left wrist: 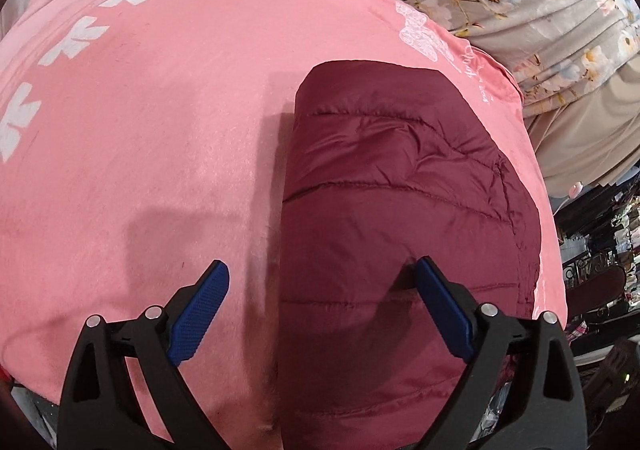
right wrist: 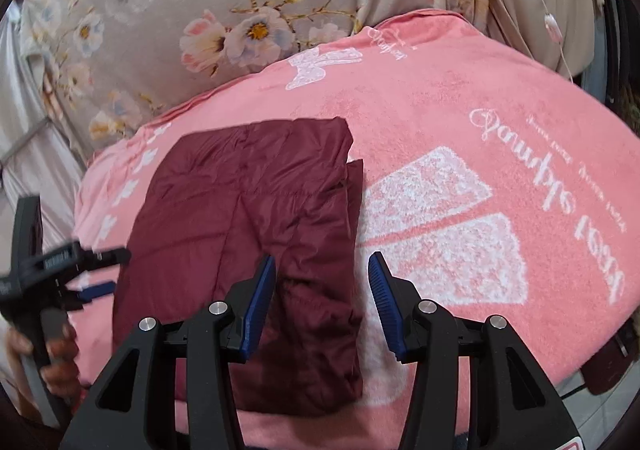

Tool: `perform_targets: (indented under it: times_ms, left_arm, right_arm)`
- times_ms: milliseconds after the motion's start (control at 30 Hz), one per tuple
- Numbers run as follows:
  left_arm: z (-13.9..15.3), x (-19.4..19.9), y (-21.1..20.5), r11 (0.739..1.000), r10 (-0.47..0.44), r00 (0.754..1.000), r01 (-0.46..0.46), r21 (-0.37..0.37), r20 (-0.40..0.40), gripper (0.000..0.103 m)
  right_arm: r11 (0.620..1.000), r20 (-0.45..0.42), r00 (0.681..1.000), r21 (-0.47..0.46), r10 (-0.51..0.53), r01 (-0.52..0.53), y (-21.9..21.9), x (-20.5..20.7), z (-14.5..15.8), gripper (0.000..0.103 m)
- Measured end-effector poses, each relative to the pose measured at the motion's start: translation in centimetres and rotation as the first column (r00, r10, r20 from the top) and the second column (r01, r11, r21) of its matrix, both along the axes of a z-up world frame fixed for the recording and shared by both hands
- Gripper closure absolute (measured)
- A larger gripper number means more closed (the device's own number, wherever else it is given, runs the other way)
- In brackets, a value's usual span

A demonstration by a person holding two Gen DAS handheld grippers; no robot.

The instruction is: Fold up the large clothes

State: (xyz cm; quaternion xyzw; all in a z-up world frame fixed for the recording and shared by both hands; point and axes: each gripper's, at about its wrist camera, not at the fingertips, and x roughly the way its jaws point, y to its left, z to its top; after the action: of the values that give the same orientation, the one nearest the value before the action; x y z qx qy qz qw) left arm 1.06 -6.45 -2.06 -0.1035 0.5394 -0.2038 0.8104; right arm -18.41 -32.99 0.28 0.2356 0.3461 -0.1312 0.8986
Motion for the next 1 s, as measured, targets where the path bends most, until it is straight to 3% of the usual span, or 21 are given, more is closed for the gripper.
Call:
perform_targets:
  times_ms: [67,200,300,433,533,633,700,1000]
  left_arm:
    - [-0.1,-0.3,-0.4,1.0,-0.014,1.0,0.014,0.008,0.015,0.012]
    - [-0.7,-0.1,-0.8,1.0,-0.019,1.0,0.019,0.024,0.017,0.011]
    - [-1.1,0.3,-0.8,1.0,-0.014,1.0,0.014,0.003,-0.001,0.011]
    - [-1.4,0.6,-1.0,1.0,-0.02,1.0,0.02,-0.017,-0.017,0.008]
    - [-1.6,0.7,-1.5,1.0,-0.027,1.0,0.026,-0.016,-0.016,0.007]
    - [-1.6,0.7,-1.7,0.999,-0.029,0.999,0.029,-0.018,-0.021,0.007]
    - [-1.6,0.7,-1.9,0.999,-0.037,0.999,0.037,-0.025,-0.023,0.007]
    - [-3.8,1.5,-1.9,0.985,-0.056,0.988,0.032,-0.17,-0.142,0.005]
  right_arm:
    - [0.999,0.006,1.0,0.035,-0.03,0.029,-1.3,1.0,-0.3,0.055]
    - [0.999,-0.025,1.0,0.05,-0.017,0.019,-2.1,3.3,-1.3,0.073]
    - [0.999,-0.091,0.996,-0.052,0.004,-0.009,-1.5,5.1,-2.8,0.074]
    - [0.997,-0.124,0.992,-0.076,0.0,-0.01,-1.6,6.0,-4.4,0.074]
    - [0.995,-0.138,0.99,-0.096,-0.023,0.01,-1.4,5.9,-3.7,0.074]
    - [0.994,-0.118,0.993,-0.109,-0.03,0.017,-0.7,4.4,-2.0,0.065]
    - [0.997,-0.109,0.994,-0.071,-0.023,0.015,-0.6,2.9,-1.6,0.048]
    - [0.978,-0.119,0.993,0.205,-0.006,0.031,-1.6,-0.1,-4.5,0.037]
